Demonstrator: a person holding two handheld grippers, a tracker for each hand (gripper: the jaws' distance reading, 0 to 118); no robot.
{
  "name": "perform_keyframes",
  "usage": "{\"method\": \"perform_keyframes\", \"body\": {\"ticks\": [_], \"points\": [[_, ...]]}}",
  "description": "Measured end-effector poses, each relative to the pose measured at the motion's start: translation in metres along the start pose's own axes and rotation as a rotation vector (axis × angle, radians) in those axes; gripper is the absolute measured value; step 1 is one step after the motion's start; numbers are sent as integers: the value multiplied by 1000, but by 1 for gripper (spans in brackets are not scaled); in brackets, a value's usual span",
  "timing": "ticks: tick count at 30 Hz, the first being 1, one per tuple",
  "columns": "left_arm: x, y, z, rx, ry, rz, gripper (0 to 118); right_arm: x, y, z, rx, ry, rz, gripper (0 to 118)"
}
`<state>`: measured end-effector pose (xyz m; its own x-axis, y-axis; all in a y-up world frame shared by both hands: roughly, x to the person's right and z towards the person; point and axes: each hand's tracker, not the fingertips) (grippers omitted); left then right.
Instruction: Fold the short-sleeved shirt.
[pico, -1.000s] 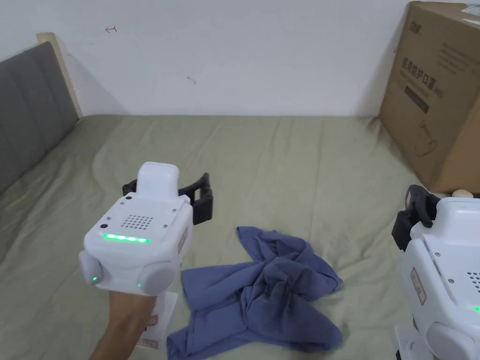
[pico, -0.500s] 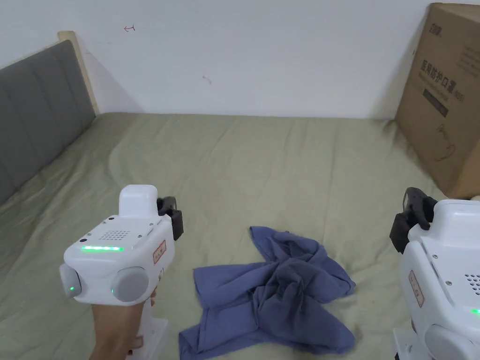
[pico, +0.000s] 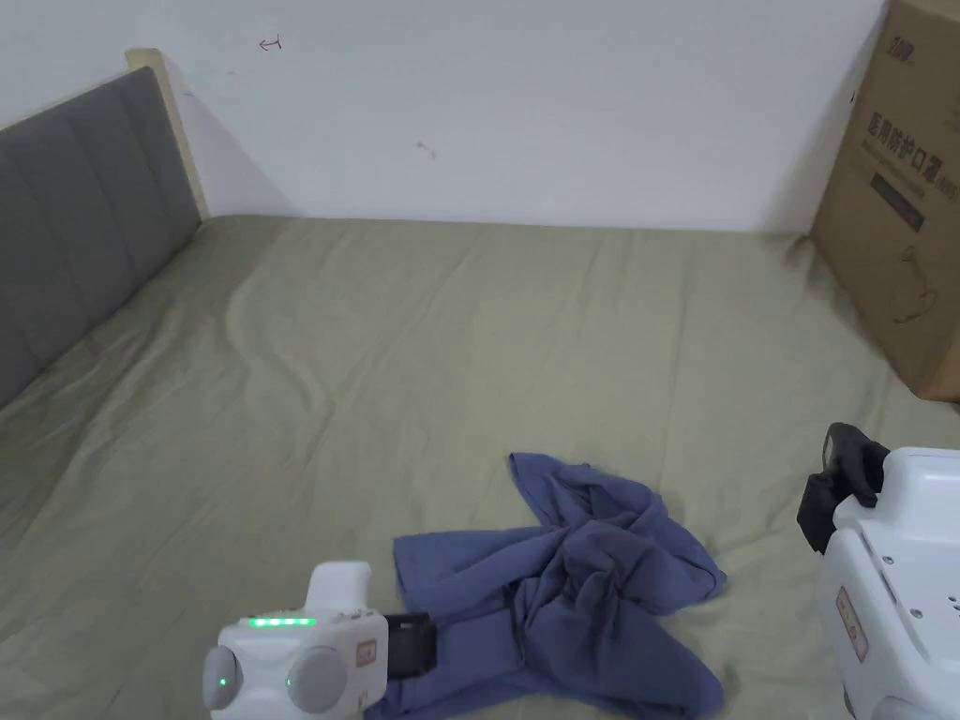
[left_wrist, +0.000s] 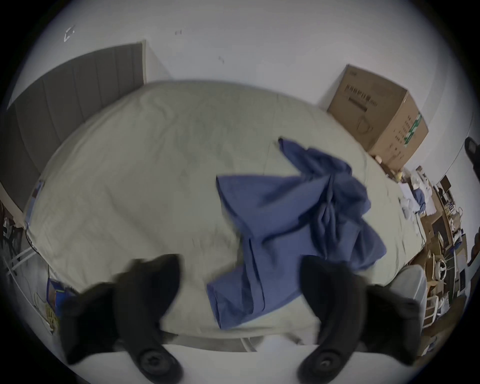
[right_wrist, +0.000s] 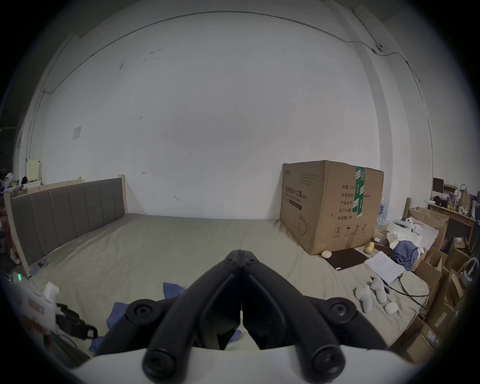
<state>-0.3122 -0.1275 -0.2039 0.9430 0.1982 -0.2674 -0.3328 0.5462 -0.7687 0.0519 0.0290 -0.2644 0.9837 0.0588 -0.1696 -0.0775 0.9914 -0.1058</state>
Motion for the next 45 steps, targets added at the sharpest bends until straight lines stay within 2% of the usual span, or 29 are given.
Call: {"method": "perform_keyframes", "body": {"ticks": [8, 9, 11, 12, 13, 15, 19, 20, 23, 25, 26, 27, 28, 30, 33, 37, 39, 41, 43, 44, 45], "points": [[13, -22, -36, -83, 61, -51, 101, 2, -15, -9, -45, -1, 1, 0], [16, -24, -41, -93, 67, -59, 93, 2, -16, -10, -50, -1, 4, 0], [22, -31, -46, -102, 59, -82, 65, 3, -19, -13, -64, 2, 11, 0], [25, -32, -44, -75, 81, -107, 64, 4, -21, -15, -72, 3, 15, 0], [27, -31, -41, -63, 79, -119, 56, 4, -23, -18, -80, 5, 17, 0], [30, -30, -36, -23, 29, -111, 8, 5, -28, -27, -102, 14, 14, 0], [35, -21, -21, 26, -5, -125, 8, 4, -43, -65, -233, 48, 11, 0], [35, -18, -14, 38, -14, -122, 8, 3, -47, -77, -267, 69, 2, 7], [33, -8, 2, 88, -58, -97, 8, -2, -63, -118, -393, 126, -2, 39], [31, -1, 9, 107, -78, -79, 8, -9, -77, -148, -488, 142, 27, 71], [28, 2, 7, 109, -83, -73, 8, -11, -84, -163, -516, 137, 29, 100], [27, 5, 8, 109, -92, -69, 8, -14, -92, -179, -571, 135, 28, 113], [25, 7, 8, 112, -104, -65, 8, -16, -99, -194, -613, 153, 6, 118], [23, 10, 6, 113, -105, -66, 8, -19, -113, -215, -652, 187, -3, 116], [18, 13, 4, 107, -113, -55, 8, -30, -130, -249, -757, 179, 11, 116], [12, 14, -4, 88, -115, -28, 8, -45, -148, -274, -832, 208, 56, 109], [12, 13, -5, 85, -116, -20, 8, -52, -157, -275, -855, 236, 77, 87], [11, 12, -5, 83, -116, -22, 8, -55, -162, -274, -901, 284, 73, 48], [12, 12, -4, 83, -115, -27, 8, -56, -163, -265, -858, 280, 54, 25], [11, 13, -3, 85, -116, -29, 8, -56, -159, -259, -832, 269, 53, 8], [11, 13, -1, 88, -120, -32, 8, -56, -154, -255, -825, 264, 49, 8]]}}
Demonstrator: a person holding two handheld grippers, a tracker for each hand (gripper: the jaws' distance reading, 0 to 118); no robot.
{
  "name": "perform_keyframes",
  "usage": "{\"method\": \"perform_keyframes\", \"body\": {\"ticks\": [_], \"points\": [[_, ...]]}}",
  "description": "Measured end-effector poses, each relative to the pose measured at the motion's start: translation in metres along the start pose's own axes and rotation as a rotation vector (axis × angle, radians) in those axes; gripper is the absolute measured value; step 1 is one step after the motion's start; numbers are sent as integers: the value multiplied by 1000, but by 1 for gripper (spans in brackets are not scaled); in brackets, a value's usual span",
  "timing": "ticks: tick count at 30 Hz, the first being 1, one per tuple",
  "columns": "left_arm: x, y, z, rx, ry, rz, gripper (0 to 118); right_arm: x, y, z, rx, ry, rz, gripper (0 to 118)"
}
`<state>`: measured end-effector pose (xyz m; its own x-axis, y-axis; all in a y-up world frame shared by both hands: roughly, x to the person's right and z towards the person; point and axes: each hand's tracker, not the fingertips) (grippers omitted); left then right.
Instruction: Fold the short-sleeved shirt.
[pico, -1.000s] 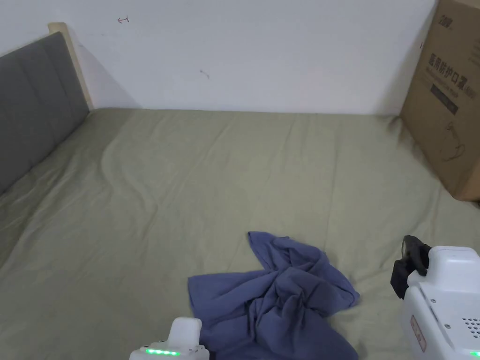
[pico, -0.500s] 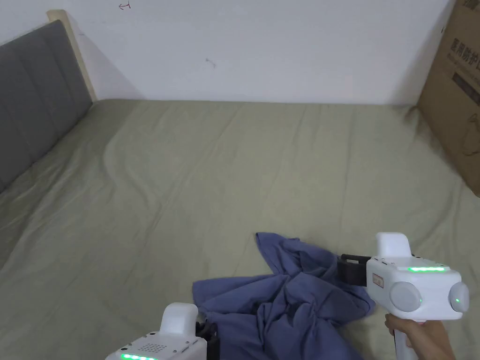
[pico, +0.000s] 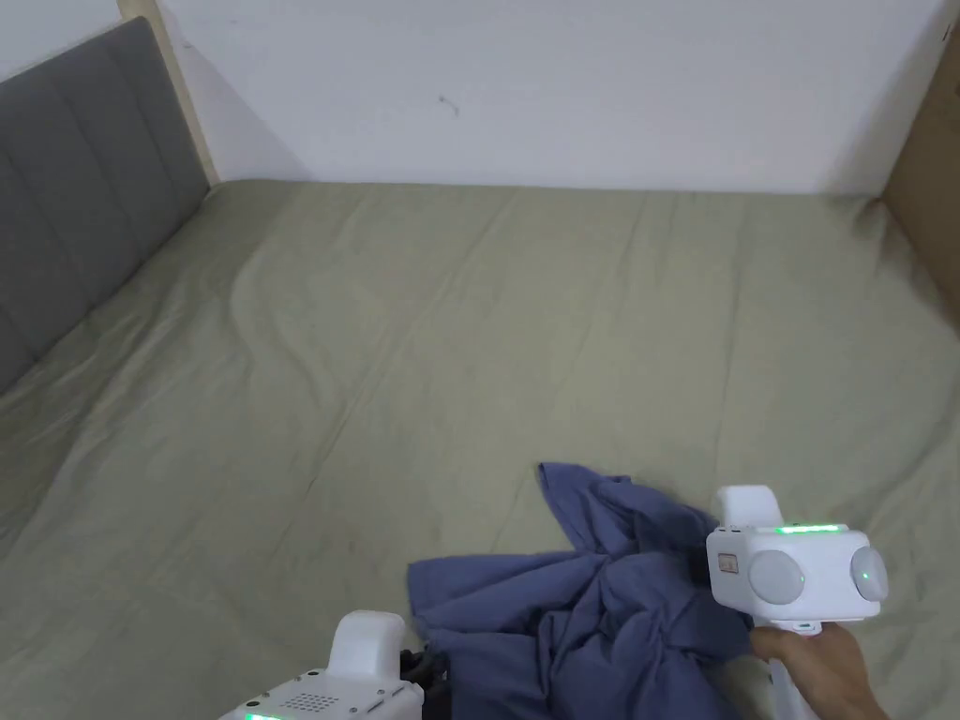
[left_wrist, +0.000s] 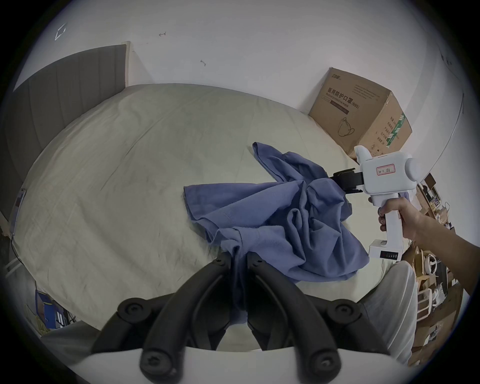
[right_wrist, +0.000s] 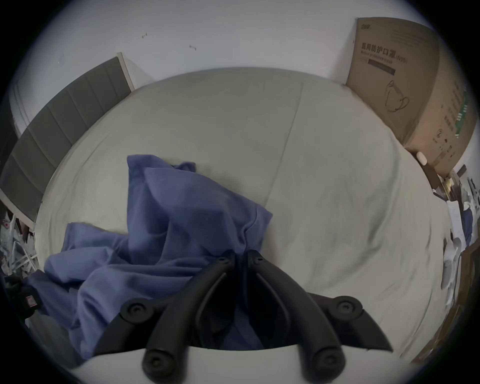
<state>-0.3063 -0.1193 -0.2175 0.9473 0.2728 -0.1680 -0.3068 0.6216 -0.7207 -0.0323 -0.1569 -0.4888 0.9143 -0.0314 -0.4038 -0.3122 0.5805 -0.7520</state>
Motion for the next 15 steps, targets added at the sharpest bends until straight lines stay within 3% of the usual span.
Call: {"method": "perform_keyframes", "body": {"ticks": [4, 8, 15], "points": [[-2, 6, 8, 16, -6, -13, 8, 4, 4, 46, 119, -24, 13, 7], [-11, 27, 19, 83, -20, 49, 8, 21, 21, 111, 263, -33, -29, 7], [-32, 123, 55, 265, 49, 11, 8, 56, 74, 221, 491, -69, -42, 7]]}}
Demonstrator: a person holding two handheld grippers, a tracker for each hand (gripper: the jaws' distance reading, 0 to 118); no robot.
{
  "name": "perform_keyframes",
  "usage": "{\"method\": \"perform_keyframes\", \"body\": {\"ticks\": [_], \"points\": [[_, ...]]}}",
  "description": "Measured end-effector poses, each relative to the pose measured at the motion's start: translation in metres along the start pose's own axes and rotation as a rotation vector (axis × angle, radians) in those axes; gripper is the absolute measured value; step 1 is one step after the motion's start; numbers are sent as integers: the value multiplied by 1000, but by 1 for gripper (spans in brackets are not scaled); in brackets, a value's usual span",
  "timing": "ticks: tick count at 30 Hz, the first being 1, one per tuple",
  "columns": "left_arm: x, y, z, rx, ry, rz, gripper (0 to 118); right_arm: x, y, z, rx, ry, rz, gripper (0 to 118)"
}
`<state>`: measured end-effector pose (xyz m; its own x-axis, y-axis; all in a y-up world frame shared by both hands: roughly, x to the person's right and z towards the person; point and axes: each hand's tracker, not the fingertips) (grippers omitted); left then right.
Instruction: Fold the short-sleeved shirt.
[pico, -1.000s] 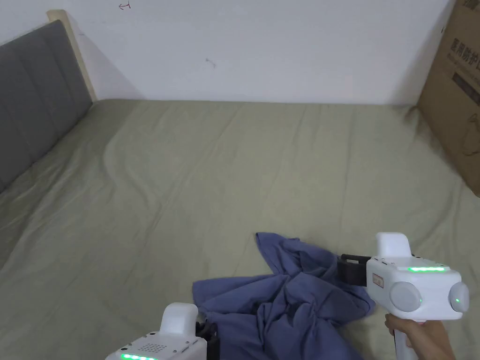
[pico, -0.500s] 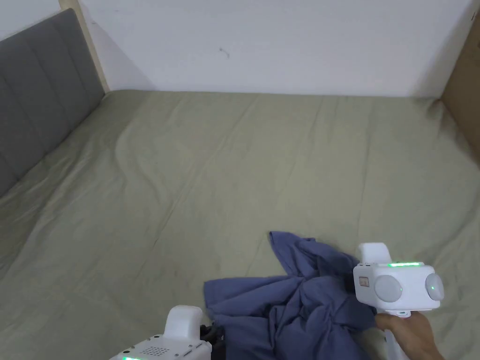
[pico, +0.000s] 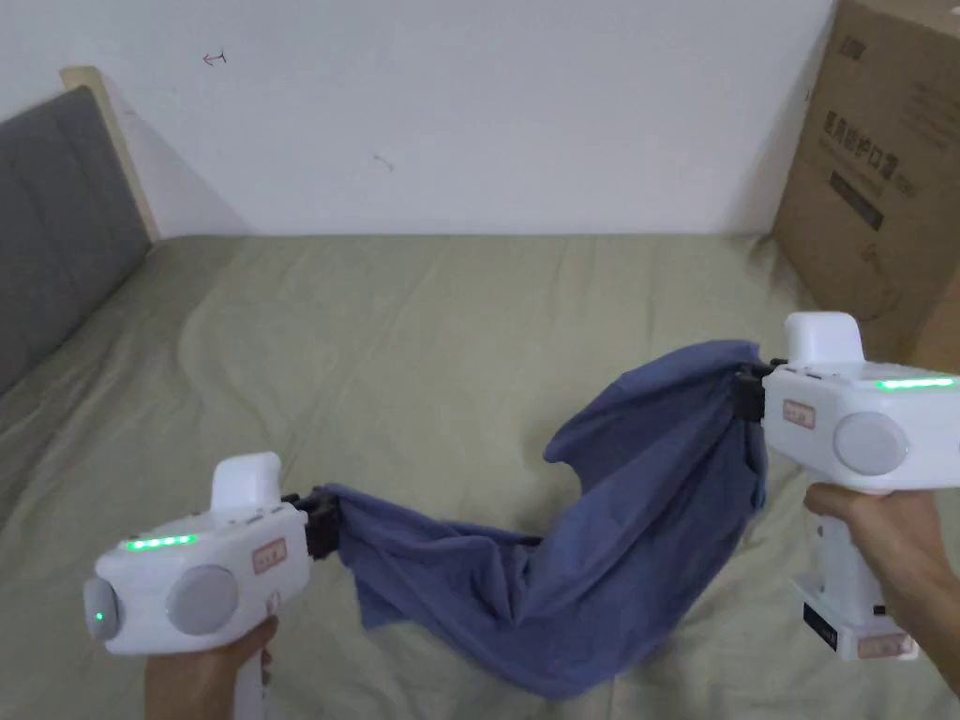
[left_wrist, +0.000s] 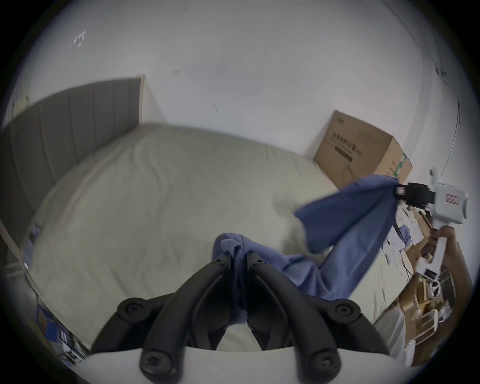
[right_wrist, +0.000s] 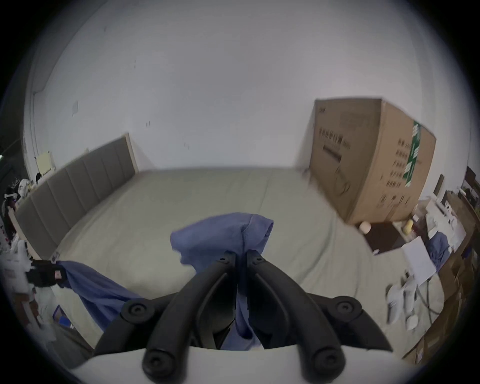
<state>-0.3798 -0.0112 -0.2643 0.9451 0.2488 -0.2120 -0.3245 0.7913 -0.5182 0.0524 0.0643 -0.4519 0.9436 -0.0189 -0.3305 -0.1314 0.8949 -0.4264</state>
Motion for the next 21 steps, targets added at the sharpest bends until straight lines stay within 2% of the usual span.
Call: {"method": "perform_keyframes", "body": {"ticks": [3, 6, 12, 16, 21], "points": [[-6, 62, 4, 71, 40, -48, 8, 16, 40, 12, 62, -38, 9, 7], [-6, 123, 13, 158, 98, -74, 8, 33, 78, 20, 130, -73, -26, 7], [-5, 226, 15, 262, 137, -26, 8, 59, 142, 10, 211, -105, -93, 7], [2, 268, 5, 313, 127, 19, 8, 64, 164, -5, 244, -110, -110, 7], [2, 286, -26, 318, 146, 15, 8, 65, 163, -30, 252, -119, -104, 7]]}}
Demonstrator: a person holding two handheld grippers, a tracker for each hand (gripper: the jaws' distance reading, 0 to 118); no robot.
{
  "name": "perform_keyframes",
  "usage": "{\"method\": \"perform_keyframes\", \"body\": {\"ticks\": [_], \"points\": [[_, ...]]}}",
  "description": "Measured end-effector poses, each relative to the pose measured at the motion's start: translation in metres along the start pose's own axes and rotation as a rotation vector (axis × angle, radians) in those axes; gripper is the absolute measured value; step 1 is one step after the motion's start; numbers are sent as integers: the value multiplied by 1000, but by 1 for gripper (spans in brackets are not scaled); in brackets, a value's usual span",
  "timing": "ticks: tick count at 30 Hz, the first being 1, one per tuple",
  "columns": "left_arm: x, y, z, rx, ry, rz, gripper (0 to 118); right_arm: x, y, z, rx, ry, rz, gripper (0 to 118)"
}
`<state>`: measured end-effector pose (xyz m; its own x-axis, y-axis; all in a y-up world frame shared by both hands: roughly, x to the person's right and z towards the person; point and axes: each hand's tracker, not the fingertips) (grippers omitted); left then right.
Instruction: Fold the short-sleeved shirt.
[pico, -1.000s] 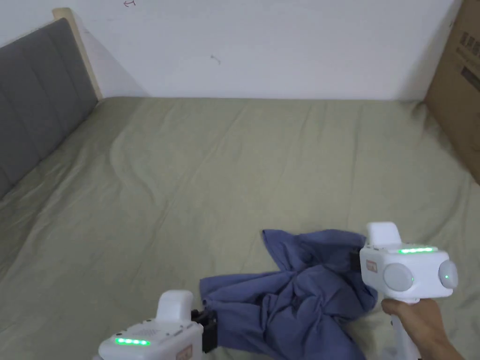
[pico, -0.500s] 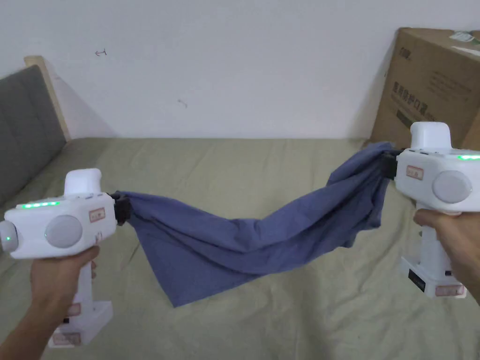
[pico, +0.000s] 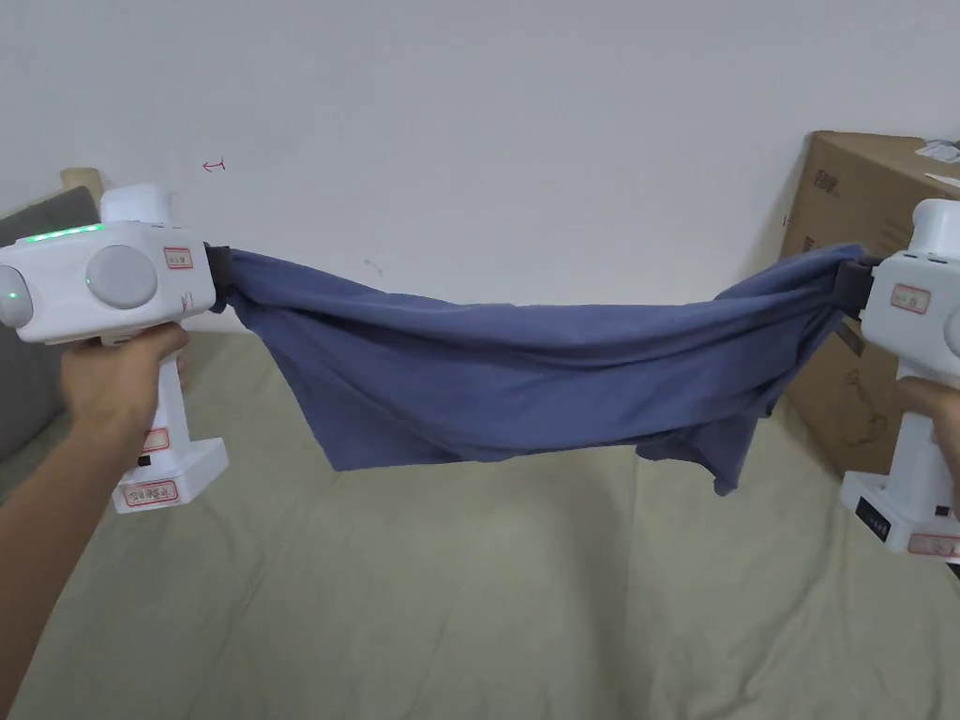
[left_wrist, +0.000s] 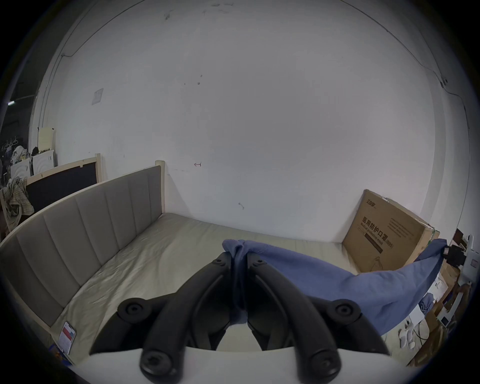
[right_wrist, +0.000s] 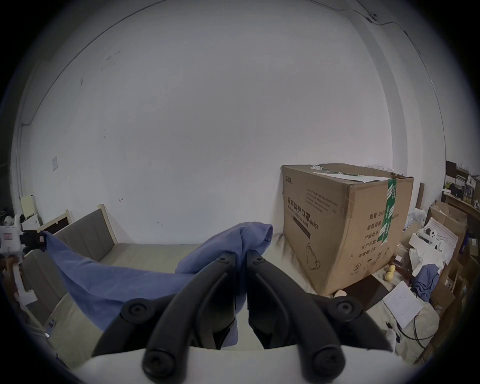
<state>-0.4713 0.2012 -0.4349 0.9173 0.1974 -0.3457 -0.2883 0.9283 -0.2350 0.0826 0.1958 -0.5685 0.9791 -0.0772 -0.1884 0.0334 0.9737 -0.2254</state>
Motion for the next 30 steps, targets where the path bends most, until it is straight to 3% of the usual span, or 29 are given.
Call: {"method": "perform_keyframes", "body": {"ticks": [6, 14, 21, 26, 30], "points": [[-16, -52, -40, -86, 24, -43, 8, 0, -56, -33, -89, 3, -2, 7], [-56, -198, -45, -357, 75, 10, 8, 3, -199, -43, -359, -33, -91, 7], [-101, -305, 20, -506, 110, 88, 8, 17, -311, 22, -574, -96, -160, 7], [-131, -339, 73, -552, 121, 157, 8, 39, -351, 84, -622, -114, -289, 7], [-138, -356, 112, -560, 124, 178, 8, 48, -370, 133, -640, -127, -314, 7]]}}
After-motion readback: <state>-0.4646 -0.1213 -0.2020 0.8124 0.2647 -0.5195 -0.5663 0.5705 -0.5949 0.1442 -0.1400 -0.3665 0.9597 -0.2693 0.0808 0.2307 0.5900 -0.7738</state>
